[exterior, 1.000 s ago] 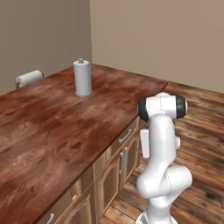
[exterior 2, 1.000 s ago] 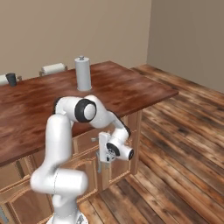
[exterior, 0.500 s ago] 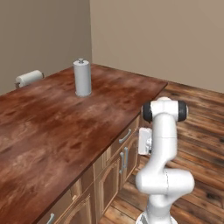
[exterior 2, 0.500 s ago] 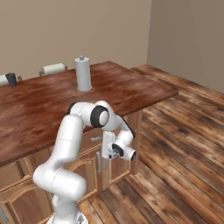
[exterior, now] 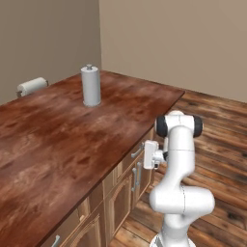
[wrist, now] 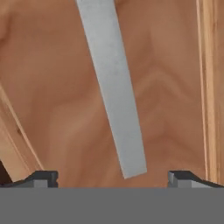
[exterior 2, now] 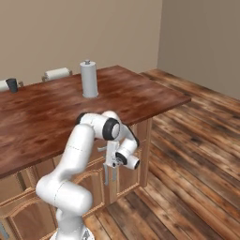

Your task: Take a straw from the drawer in front and place it inside the glass cup on the dining counter.

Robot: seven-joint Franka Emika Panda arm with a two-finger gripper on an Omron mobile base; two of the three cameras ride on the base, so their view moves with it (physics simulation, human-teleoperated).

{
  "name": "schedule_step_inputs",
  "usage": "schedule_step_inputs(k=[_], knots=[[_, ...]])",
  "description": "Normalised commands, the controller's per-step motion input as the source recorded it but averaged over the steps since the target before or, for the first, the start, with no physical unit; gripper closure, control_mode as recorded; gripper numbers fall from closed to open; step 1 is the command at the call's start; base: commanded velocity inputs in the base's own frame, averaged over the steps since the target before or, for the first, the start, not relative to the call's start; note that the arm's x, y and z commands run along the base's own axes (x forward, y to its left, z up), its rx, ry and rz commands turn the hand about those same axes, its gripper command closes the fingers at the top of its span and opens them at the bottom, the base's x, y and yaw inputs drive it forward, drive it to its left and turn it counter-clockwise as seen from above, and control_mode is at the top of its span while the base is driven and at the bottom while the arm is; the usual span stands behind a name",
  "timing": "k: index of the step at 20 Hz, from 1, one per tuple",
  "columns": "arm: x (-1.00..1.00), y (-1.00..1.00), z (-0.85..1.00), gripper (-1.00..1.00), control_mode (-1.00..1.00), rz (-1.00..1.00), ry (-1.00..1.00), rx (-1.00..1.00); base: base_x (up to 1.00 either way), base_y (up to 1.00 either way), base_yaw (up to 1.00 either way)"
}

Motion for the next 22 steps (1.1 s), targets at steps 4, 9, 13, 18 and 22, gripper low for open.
schedule_step_inputs(k=[4, 9, 13, 18, 22], knots=[[0.31, 0.09, -0.23, -1.0, -1.0, -0.04, 0.0, 0.03, 0.0, 0.0, 0.0], [0.34, 0.07, -0.21, -1.0, -1.0, -0.05, 0.0, 0.03, 0.0, 0.0, 0.0], [0.27, 0.04, -0.21, -1.0, -1.0, -0.05, 0.0, 0.0, 0.0, 0.0, 0.0], [0.29, 0.08, -0.11, -1.0, -1.0, -0.04, 0.0, 0.0, 0.0, 0.0, 0.0], [0.2, 0.16, 0.0, 1.0, -1.0, -0.01, 0.0, 0.0, 0.0, 0.0, 0.0]])
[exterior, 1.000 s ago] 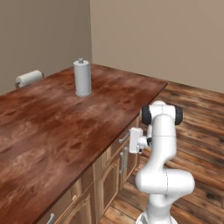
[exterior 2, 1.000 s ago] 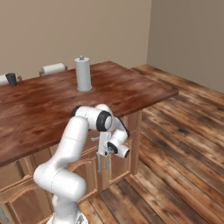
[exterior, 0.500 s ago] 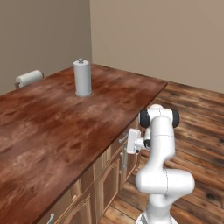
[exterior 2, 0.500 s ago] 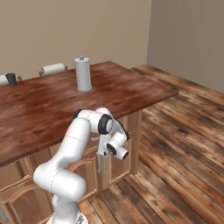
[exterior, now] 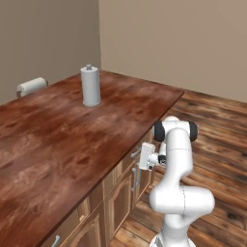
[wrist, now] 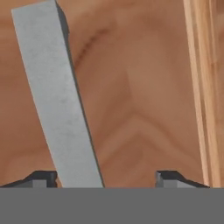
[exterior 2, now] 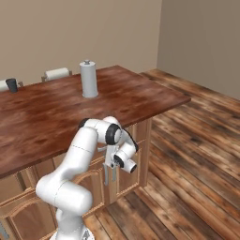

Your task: Take a straw from the drawer in front and place it inside the glass cup on the dining counter.

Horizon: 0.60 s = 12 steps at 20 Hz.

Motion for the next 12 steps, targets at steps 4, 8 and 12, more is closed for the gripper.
schedule_step_inputs(k=[4, 8, 12], knots=[[0.08, 0.11, 0.0, 1.0, -1.0, -0.01, 0.07, 0.0, 0.0, 0.0, 0.0], [0.13, -0.02, 0.0, 1.0, -1.0, 0.0, 0.03, 0.0, 0.0, 0.0, 0.0], [-0.06, -0.44, 0.0, 1.0, -1.0, 0.0, 0.0, 0.01, 0.0, 0.0, 0.0]])
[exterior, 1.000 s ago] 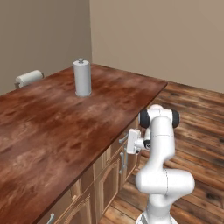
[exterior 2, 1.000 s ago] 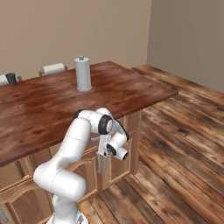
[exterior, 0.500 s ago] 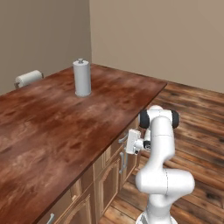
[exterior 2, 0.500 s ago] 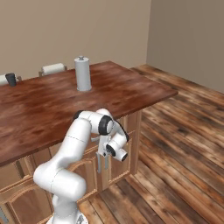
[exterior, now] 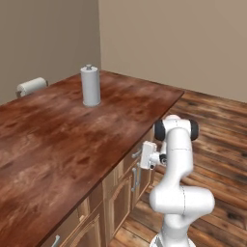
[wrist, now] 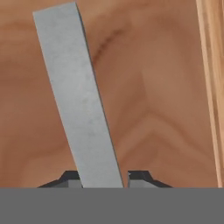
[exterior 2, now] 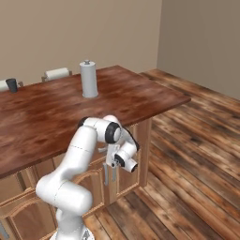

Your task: Take a straw from the drawer in front and place it inside the glass cup on the dining counter.

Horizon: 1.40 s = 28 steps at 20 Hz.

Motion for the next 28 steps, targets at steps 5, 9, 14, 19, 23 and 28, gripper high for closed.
schedule_step_inputs(k=[5, 9, 14, 19, 23, 28], knots=[[-0.34, -0.95, 0.0, 1.0, -1.0, 0.0, 0.0, 0.07, 0.0, 0.0, 0.0], [-0.81, -1.0, -0.04, 1.0, -1.0, 0.0, 0.0, 0.08, 0.0, 0.0, 0.0], [-0.99, -1.0, -0.12, 1.0, -1.0, 0.0, 0.0, 0.08, 0.0, 0.0, 0.0], [-1.0, -1.0, -0.18, 1.0, -1.0, 0.0, 0.0, 0.09, 0.0, 0.0, 0.0], [-0.99, -1.0, -0.2, 1.0, -1.0, 0.0, 0.0, 0.03, 0.0, 0.0, 0.0], [-0.97, -1.0, -0.18, 1.0, -1.0, 0.0, 0.0, 0.01, 0.0, 0.0, 0.0]])
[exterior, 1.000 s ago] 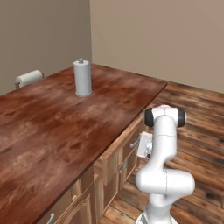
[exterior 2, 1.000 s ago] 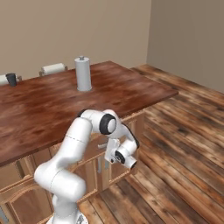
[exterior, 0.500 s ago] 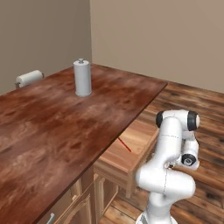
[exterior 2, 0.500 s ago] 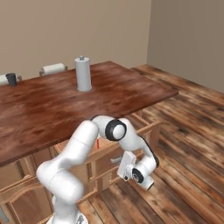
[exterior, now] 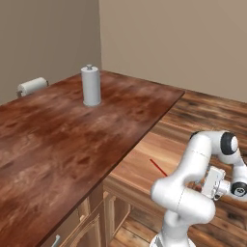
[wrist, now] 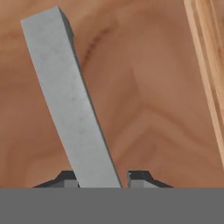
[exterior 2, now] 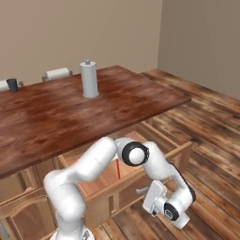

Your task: Take a straw from the drawer in front and place it inside the glass cup on the dining counter.

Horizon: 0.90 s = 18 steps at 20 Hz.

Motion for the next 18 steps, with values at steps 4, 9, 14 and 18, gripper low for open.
schedule_step_inputs(k=[4, 9, 14, 18], knots=[[-0.71, -1.0, -0.07, 1.0, -1.0, 0.0, 0.0, 0.0, 0.0, 0.0, 0.0], [-0.16, -0.16, -0.09, -1.0, -1.0, 0.02, 0.07, -0.03, 0.0, 0.0, 0.0], [-0.26, -0.14, 0.29, -1.0, -1.0, 0.01, 0.13, -0.05, 0.0, 0.0, 0.0], [-0.87, 0.0, 1.0, -1.0, -1.0, 0.02, 0.01, -0.18, 0.0, 0.0, 0.0]])
